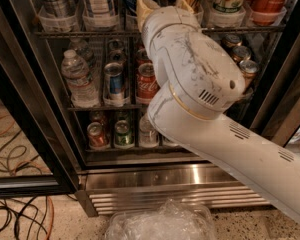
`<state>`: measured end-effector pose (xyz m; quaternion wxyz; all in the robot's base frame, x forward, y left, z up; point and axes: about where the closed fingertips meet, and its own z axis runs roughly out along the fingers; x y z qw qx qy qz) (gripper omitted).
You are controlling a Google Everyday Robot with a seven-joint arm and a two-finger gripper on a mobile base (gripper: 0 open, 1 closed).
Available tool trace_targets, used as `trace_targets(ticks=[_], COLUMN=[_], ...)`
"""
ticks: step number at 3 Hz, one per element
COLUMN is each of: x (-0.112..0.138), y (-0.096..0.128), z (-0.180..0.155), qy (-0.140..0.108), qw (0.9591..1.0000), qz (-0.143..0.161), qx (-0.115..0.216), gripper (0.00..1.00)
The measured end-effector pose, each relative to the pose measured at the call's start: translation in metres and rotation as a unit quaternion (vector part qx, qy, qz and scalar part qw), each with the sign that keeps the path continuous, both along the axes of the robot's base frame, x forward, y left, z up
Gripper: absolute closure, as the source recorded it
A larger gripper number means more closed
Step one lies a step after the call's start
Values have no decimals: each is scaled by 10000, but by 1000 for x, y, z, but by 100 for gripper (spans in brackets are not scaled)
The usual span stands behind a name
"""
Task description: Pick orange can from top shelf of fridge
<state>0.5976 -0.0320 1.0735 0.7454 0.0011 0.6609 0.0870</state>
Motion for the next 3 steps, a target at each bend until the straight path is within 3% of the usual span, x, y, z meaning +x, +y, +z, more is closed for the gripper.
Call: trace_targets(ticks=[1, 2, 3], x=[-3, 0, -2], y=[-4, -12, -23], z=[-7, -11, -10], qy=[68, 99, 88], qw=[9999, 9997, 9991], qz=[-99, -240, -402], qx=[18, -34, -76], gripper=[39, 57, 57])
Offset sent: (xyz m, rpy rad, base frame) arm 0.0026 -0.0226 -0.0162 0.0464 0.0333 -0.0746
